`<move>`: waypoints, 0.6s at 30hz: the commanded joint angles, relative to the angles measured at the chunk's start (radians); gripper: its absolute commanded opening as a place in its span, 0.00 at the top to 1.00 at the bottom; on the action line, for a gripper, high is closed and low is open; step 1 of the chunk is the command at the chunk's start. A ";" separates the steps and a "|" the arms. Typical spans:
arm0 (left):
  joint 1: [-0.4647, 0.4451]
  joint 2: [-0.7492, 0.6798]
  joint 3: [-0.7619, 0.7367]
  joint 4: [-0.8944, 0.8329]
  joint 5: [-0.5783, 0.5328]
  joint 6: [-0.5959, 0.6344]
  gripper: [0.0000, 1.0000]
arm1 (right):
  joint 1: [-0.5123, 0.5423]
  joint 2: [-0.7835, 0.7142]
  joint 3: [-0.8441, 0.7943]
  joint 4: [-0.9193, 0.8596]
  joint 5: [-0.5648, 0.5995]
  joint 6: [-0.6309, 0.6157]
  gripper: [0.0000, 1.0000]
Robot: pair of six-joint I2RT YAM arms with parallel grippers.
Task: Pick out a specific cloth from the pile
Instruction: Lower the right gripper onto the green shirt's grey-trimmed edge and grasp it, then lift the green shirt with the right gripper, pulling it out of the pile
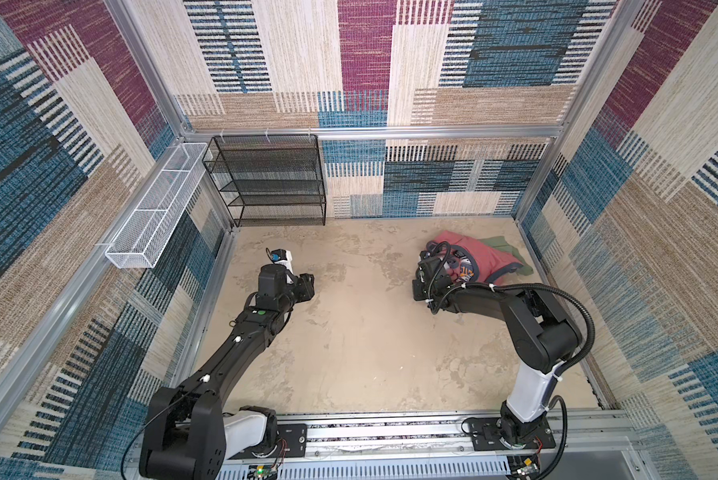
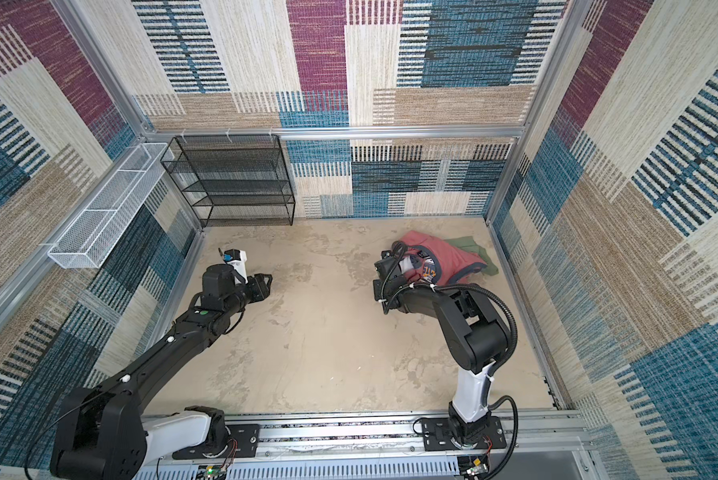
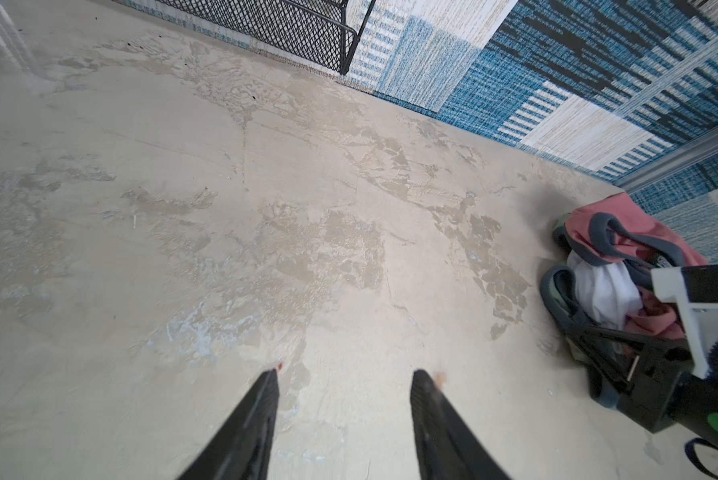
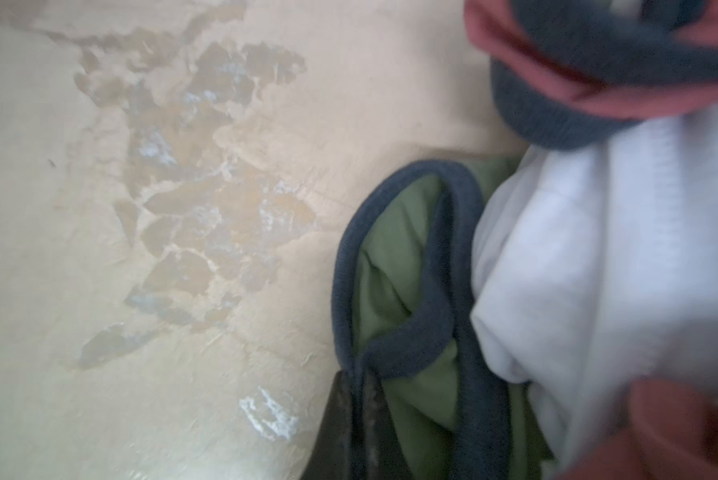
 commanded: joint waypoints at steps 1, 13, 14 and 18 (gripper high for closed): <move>0.001 -0.062 -0.022 -0.049 -0.039 -0.017 0.45 | 0.001 -0.049 0.000 0.049 -0.029 0.006 1.00; 0.001 -0.143 -0.024 -0.066 -0.063 -0.009 0.45 | -0.012 -0.117 0.053 0.051 -0.124 0.032 1.00; 0.001 -0.136 -0.013 -0.077 -0.055 -0.003 0.46 | -0.015 -0.126 0.052 0.049 -0.128 0.034 1.00; 0.001 -0.123 0.004 -0.094 -0.037 0.013 0.46 | -0.035 -0.155 0.049 0.050 -0.154 0.037 1.00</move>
